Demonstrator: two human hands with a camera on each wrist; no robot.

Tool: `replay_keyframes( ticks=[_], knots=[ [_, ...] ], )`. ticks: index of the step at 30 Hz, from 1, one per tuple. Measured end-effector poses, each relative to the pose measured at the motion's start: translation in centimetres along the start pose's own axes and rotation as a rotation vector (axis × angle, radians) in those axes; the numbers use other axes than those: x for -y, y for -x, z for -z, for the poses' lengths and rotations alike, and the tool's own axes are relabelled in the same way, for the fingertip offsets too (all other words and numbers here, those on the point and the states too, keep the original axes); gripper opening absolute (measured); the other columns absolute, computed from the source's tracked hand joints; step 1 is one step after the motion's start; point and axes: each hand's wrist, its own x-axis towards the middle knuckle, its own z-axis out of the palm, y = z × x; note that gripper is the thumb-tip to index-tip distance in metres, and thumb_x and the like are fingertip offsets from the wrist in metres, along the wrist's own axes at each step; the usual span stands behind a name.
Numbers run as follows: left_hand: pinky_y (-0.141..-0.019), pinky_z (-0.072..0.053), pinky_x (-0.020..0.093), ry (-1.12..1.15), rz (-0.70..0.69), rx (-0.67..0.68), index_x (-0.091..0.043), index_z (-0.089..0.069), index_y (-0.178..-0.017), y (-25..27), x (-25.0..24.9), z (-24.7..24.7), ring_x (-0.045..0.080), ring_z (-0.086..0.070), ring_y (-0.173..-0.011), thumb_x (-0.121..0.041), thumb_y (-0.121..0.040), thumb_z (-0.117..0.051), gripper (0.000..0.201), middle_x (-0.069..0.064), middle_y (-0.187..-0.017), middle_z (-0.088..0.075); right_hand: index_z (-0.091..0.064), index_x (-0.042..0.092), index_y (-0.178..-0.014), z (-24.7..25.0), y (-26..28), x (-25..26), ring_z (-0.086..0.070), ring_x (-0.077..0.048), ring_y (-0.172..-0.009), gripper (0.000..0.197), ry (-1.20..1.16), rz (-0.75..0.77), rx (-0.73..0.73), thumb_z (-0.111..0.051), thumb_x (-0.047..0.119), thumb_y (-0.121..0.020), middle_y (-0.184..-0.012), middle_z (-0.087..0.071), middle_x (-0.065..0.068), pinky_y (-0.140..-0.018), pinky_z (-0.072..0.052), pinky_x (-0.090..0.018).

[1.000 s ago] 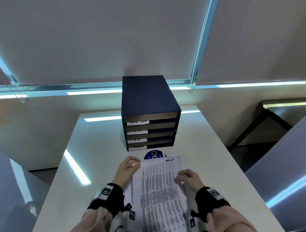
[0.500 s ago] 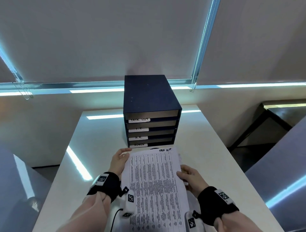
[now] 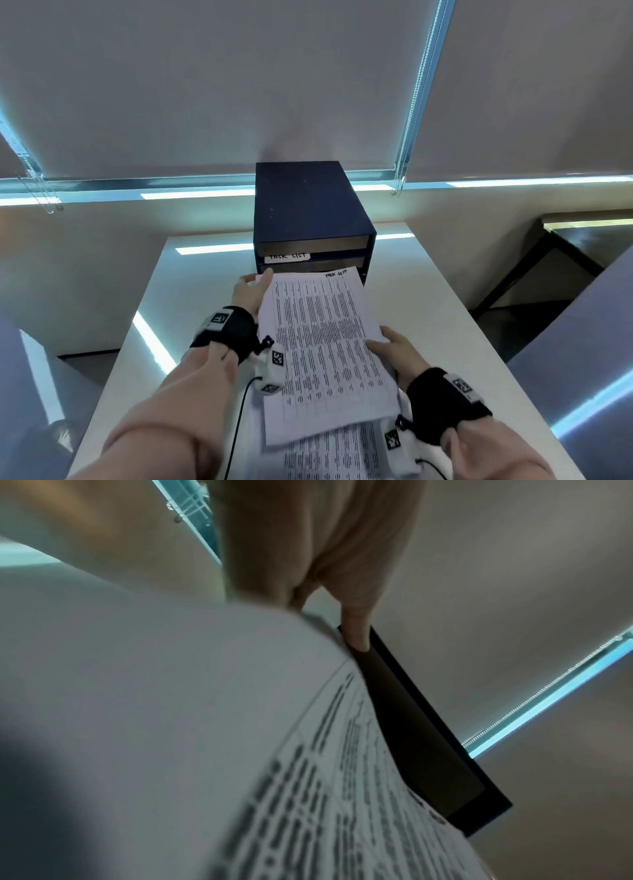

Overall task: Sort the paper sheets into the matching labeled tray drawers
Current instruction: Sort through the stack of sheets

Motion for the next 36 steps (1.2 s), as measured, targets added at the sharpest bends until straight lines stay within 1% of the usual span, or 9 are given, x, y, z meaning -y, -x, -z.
replay_keyframes(
  ticks=[4,8,11,14,17,21,26,29,36],
  knots=[
    [-0.060,-0.054,0.031,0.038,0.031,0.028,-0.003,-0.037,-0.132,0.8,-0.5,0.1,0.027,-0.061,-0.077,-0.033,-0.093,-0.057,0.054,0.013,-0.094,-0.063,-0.050,0.005,-0.126,0.8,-3.5,3.8,-0.067,-0.035,-0.098,0.033,0.023,-0.006,-0.007,-0.053,0.000,-0.093,-0.117,-0.065,-0.019,-0.083,-0.054,-0.046],
    [-0.069,-0.052,0.038,0.039,0.134,0.265,-0.010,-0.048,-0.128,3.2,1.5,1.4,0.030,-0.062,-0.090,-0.048,-0.078,-0.069,0.066,0.012,-0.106,-0.067,-0.051,-0.003,-0.125,0.2,-6.6,7.1,-0.064,-0.036,-0.095,0.031,0.111,-0.008,-0.066,-0.051,0.001,-0.094,-0.118,-0.063,-0.026,-0.090,-0.051,-0.050],
    [-0.073,-0.057,0.043,0.011,0.229,0.481,-0.010,-0.057,-0.120,5.1,2.2,1.0,0.037,-0.069,-0.088,-0.037,-0.091,-0.058,0.040,0.015,-0.103,-0.072,-0.055,-0.005,-0.125,0.0,-9.2,8.5,-0.063,-0.041,-0.104,0.039,0.089,-0.033,-0.069,-0.060,0.014,-0.091,-0.118,-0.064,-0.026,-0.096,-0.048,-0.053],
    [-0.049,-0.056,0.029,0.190,0.212,0.352,-0.001,-0.052,-0.124,5.0,2.6,-0.1,0.025,-0.067,-0.056,-0.015,-0.097,-0.050,0.030,0.018,-0.095,-0.071,-0.063,0.000,-0.112,-0.9,-8.6,9.9,-0.063,-0.032,-0.087,0.029,0.072,-0.089,-0.041,-0.063,0.018,-0.088,-0.108,-0.066,-0.019,-0.075,-0.052,-0.037],
    [-0.045,-0.053,0.025,0.310,0.194,0.199,0.003,-0.051,-0.121,4.5,2.5,-1.2,0.017,-0.062,-0.048,-0.010,-0.097,-0.048,0.027,0.018,-0.092,-0.069,-0.058,0.010,-0.087,-0.4,-7.5,9.3,-0.060,-0.023,-0.066,0.005,0.276,-0.171,0.018,-0.063,0.011,-0.087,-0.082,-0.057,-0.008,-0.055,-0.044,-0.028],
    [-0.086,-0.053,0.042,0.441,0.163,0.115,0.004,-0.040,-0.134,2.5,0.0,-2.8,0.021,-0.067,-0.070,-0.010,-0.095,-0.053,0.044,0.012,-0.081,-0.074,-0.046,0.010,-0.068,0.0,-9.6,9.4,-0.046,-0.012,-0.036,0.028,0.021,-0.107,-0.079,-0.063,-0.004,-0.084,-0.059,-0.048,-0.005,-0.032,-0.033,-0.017],
    [-0.091,-0.050,0.036,0.622,0.103,0.146,0.011,-0.042,-0.127,-1.5,-4.2,-4.9,0.031,-0.060,-0.109,0.008,-0.094,-0.042,0.033,0.026,-0.119,-0.056,-0.053,-0.004,-0.076,-3.7,-13.5,12.3,-0.062,-0.027,-0.070,0.021,-0.473,0.019,-0.156,-0.045,-0.017,-0.089,-0.066,-0.062,-0.021,-0.062,-0.061,-0.031],
    [-0.094,-0.046,0.043,0.566,0.119,0.186,0.001,-0.047,-0.097,-3.4,-5.1,-5.6,0.037,-0.052,-0.119,0.009,-0.095,-0.037,0.013,0.021,-0.109,-0.052,-0.046,0.002,-0.073,-5.5,-14.6,13.1,-0.051,-0.020,-0.072,0.031,-0.473,0.075,-0.129,-0.034,-0.019,-0.091,-0.073,-0.048,-0.013,-0.096,-0.047,-0.045],
    [-0.066,-0.055,0.032,-0.100,-0.114,0.109,-0.012,-0.061,-0.099,-1.4,-0.9,-3.5,0.015,-0.061,-0.066,-0.019,-0.096,-0.052,0.012,0.006,-0.082,-0.067,-0.060,0.008,-0.102,-3.9,-12.6,8.7,-0.066,-0.025,-0.076,0.020,-0.256,0.086,-0.060,-0.041,0.002,-0.096,-0.088,-0.067,-0.014,-0.067,-0.055,-0.034]
  ],
)
